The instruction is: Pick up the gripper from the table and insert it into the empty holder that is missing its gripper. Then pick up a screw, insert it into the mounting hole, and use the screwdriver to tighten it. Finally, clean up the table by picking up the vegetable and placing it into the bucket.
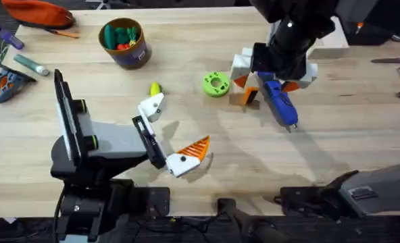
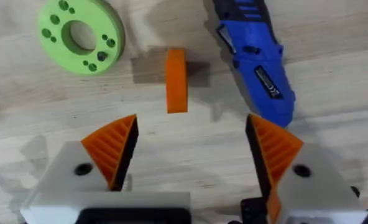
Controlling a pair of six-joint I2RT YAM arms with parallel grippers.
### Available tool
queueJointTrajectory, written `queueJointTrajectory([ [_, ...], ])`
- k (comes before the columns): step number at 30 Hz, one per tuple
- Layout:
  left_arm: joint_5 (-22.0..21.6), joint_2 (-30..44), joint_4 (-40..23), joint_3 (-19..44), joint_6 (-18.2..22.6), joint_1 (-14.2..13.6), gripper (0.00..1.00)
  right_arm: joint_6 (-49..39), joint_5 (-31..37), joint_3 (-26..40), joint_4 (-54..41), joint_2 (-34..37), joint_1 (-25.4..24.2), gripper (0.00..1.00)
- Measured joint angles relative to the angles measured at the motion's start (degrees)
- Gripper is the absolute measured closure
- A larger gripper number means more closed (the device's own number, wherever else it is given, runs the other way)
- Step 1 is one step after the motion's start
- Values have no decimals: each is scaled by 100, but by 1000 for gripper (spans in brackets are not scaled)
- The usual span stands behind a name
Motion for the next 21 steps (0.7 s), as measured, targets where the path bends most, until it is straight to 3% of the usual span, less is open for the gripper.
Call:
queueJointTrajectory([
  [10,0,0,0,0,0,0,15,-155,-126,-301,664,110,2,13],
  [21,-1,1,0,0,0,0,15,-240,-276,-404,673,600,-31,113],
])
